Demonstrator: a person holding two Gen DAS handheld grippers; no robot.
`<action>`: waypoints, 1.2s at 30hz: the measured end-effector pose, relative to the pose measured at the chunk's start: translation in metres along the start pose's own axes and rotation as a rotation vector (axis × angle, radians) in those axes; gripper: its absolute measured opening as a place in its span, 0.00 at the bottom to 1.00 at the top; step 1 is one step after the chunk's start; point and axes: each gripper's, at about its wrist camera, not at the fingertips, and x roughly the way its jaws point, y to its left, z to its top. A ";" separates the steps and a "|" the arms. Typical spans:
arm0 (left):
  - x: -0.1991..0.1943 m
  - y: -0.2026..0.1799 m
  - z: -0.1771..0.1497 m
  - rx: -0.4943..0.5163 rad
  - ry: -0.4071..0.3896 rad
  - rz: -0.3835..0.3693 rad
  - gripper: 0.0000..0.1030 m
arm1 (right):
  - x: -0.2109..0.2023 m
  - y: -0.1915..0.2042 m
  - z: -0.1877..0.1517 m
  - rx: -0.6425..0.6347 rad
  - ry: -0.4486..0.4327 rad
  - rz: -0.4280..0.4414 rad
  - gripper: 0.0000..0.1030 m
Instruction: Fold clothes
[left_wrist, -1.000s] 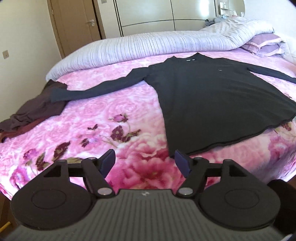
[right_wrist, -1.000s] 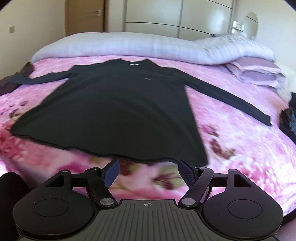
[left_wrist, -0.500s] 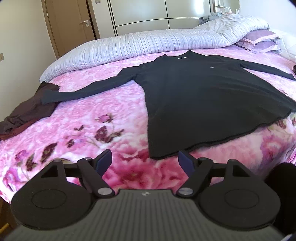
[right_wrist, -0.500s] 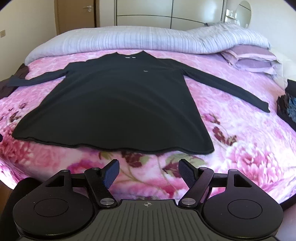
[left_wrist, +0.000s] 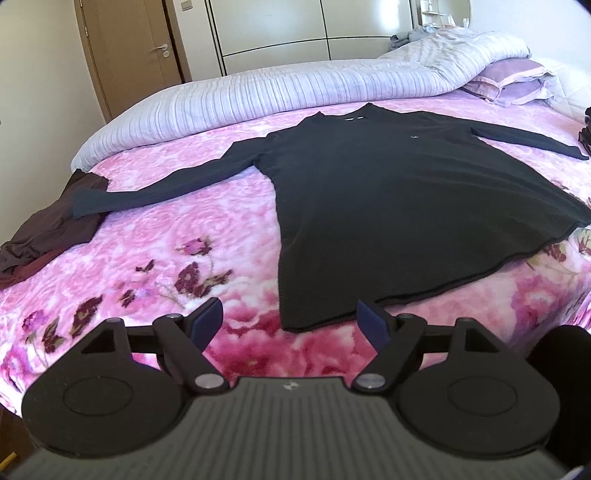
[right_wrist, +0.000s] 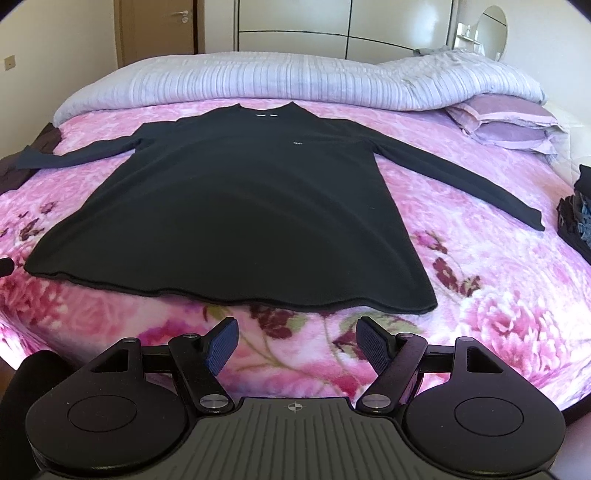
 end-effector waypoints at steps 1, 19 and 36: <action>0.000 0.001 0.000 -0.003 0.001 0.002 0.74 | 0.001 0.001 0.000 -0.002 0.001 0.002 0.72; -0.009 0.091 -0.002 -0.007 -0.010 0.168 0.75 | 0.012 0.105 0.059 -0.355 -0.171 0.283 0.71; 0.115 0.306 0.054 0.243 -0.080 0.312 0.77 | 0.192 0.451 0.177 -1.103 -0.486 0.506 0.37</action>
